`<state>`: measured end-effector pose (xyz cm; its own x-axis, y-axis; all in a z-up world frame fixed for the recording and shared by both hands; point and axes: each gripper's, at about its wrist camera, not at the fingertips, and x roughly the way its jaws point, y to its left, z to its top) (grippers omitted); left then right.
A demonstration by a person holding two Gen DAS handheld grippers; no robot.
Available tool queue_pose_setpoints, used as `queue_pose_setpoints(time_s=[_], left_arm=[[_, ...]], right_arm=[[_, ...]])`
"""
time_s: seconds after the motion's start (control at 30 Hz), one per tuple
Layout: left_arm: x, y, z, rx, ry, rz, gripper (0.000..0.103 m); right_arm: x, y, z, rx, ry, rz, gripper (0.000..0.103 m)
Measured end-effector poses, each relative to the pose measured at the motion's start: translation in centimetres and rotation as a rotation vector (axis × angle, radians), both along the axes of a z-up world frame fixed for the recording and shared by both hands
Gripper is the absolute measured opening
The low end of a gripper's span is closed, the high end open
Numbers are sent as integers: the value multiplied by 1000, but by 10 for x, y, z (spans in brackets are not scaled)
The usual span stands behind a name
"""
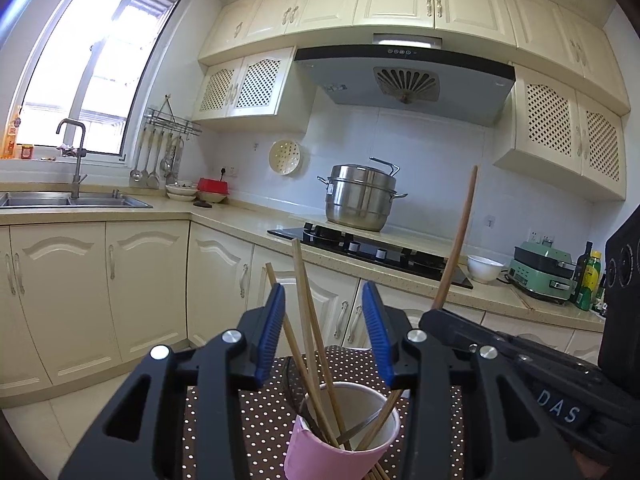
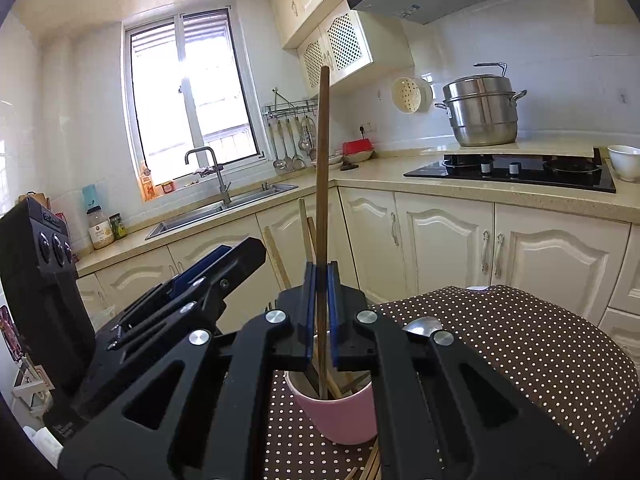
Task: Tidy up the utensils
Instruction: 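Open both tools to release the chopsticks into the pink cup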
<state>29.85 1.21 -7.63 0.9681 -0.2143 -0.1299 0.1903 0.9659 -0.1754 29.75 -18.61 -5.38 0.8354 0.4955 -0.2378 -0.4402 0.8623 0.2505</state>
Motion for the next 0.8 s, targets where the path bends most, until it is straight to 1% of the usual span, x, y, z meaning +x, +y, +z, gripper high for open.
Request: queue_pose_setpoints(time_s=[0.4,0.57,0.7,0.73,0.8], left_arm=[[-18,10,8,23,2,18,48],[-26,11,12,37,8,20,48],[-35,13,16,44,17,25,56],[-38,13,17,46,19,25,57],[-43,13,18,51,29,19,61]], right_arm=[[-1,0,-1,-9,27,-26,7],[-9,-3,1,-13,27,-38,7],[-17,-7,5,-12,23,-50,7],[-19,-8,5,-11,22,-53,8],[-24,-11,6,-10,19,-61,16]])
